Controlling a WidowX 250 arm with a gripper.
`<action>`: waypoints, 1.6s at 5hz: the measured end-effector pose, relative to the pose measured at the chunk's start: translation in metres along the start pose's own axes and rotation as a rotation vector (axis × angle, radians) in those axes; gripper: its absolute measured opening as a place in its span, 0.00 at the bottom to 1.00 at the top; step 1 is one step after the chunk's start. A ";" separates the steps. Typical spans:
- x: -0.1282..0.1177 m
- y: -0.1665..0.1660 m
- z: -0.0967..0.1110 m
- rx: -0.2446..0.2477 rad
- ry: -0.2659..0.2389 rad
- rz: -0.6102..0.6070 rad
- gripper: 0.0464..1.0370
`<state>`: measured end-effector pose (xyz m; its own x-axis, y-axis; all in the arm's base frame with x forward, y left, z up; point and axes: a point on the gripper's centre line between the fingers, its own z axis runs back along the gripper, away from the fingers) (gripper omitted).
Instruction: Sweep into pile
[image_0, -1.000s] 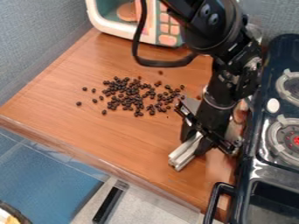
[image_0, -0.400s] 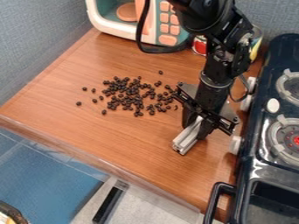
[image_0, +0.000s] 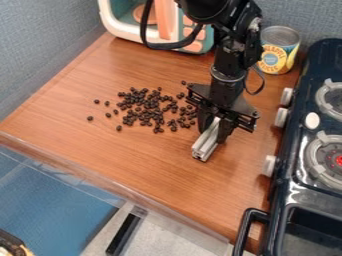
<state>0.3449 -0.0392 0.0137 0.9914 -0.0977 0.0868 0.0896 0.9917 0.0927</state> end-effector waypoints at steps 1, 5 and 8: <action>0.003 0.026 -0.003 -0.026 0.007 0.111 0.33; -0.023 0.092 -0.008 -0.012 0.025 0.217 0.33; -0.048 0.130 -0.010 -0.014 0.031 0.238 0.33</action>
<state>0.3095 0.0953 0.0118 0.9872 0.1417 0.0738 -0.1461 0.9875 0.0593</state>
